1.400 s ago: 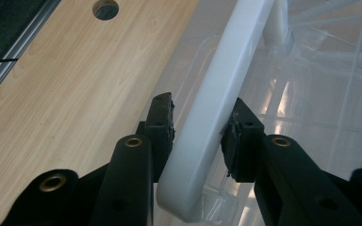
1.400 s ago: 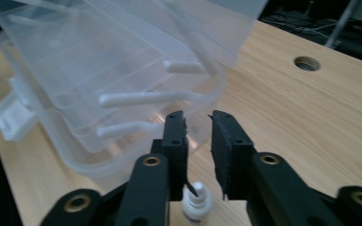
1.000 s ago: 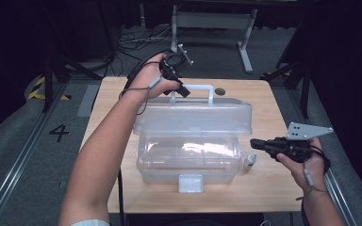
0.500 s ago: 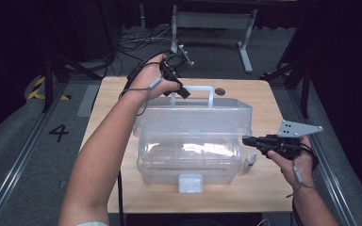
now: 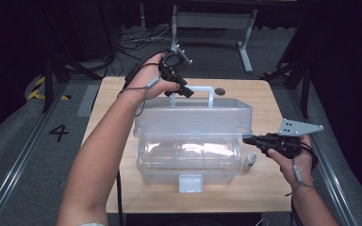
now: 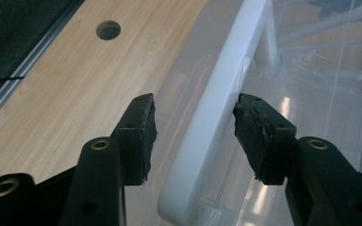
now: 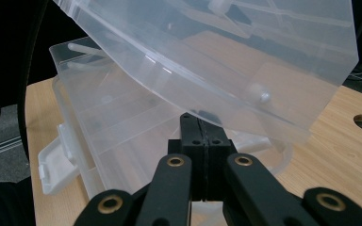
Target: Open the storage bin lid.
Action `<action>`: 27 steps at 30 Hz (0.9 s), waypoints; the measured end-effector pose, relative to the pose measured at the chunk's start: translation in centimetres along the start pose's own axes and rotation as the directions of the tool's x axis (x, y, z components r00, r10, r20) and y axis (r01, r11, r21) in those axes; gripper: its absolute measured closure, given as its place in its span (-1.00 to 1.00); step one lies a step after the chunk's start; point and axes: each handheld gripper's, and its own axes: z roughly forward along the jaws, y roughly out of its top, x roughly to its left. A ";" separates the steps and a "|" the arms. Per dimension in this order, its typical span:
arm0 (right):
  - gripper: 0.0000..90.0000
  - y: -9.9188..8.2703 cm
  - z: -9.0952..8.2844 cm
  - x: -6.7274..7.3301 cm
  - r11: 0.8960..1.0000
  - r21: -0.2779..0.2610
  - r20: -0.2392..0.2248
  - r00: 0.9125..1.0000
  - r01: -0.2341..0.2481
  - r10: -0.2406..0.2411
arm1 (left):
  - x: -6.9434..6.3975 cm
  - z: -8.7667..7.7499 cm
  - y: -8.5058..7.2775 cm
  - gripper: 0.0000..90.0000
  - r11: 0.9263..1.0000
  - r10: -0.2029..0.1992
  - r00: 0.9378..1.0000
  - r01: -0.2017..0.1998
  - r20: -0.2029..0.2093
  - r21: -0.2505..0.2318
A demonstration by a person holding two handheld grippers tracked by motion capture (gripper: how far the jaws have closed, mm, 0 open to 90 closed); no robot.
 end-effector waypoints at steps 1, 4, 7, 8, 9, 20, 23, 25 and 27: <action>1.00 0.0 0.0 0.0 1.000 0.002 0.001 1.000 0.003 -0.003 | 0.0 -0.3 0.0 0.07 1.000 0.000 1.000 0.000 0.000 -0.011; 1.00 0.1 0.1 -0.1 1.000 0.003 0.001 1.000 0.005 -0.005 | -0.1 -0.8 -0.2 0.03 0.999 0.000 1.000 -0.001 -0.017 -0.035; 1.00 0.1 0.2 -0.1 1.000 0.003 0.003 1.000 0.008 -0.008 | -0.4 -2.2 -0.6 -0.02 0.998 0.010 0.999 -0.012 -0.032 -0.064; 1.00 0.2 0.3 -0.1 1.000 0.003 0.004 1.000 0.009 -0.009 | -0.5 -2.6 -0.7 -0.02 0.997 0.008 0.999 -0.011 -0.040 -0.075; 1.00 0.2 0.3 -0.2 1.000 0.001 0.005 1.000 0.009 -0.009 | -0.7 -3.2 -0.9 -0.02 0.996 0.006 0.999 -0.010 -0.045 -0.085; 1.00 0.6 0.4 -0.5 1.000 -0.014 0.014 1.000 0.002 -0.001 | -2.8 -7.5 -3.1 0.08 0.982 -0.002 0.998 -0.012 -0.070 -0.187; 1.00 0.8 0.4 -0.5 1.000 -0.017 0.020 1.000 0.000 0.001 | -3.1 -8.1 -3.6 0.09 0.979 -0.008 0.998 -0.006 -0.068 -0.202; 1.00 0.9 0.4 -0.6 1.000 -0.023 0.022 1.000 -0.002 0.003 | -3.4 -8.6 -4.2 0.09 0.979 -0.005 0.998 -0.009 -0.068 -0.203; 1.00 0.9 0.4 -0.7 1.000 -0.023 0.024 1.000 -0.001 0.002 | -3.7 -9.1 -4.9 0.10 0.975 -0.005 0.998 -0.011 -0.070 -0.224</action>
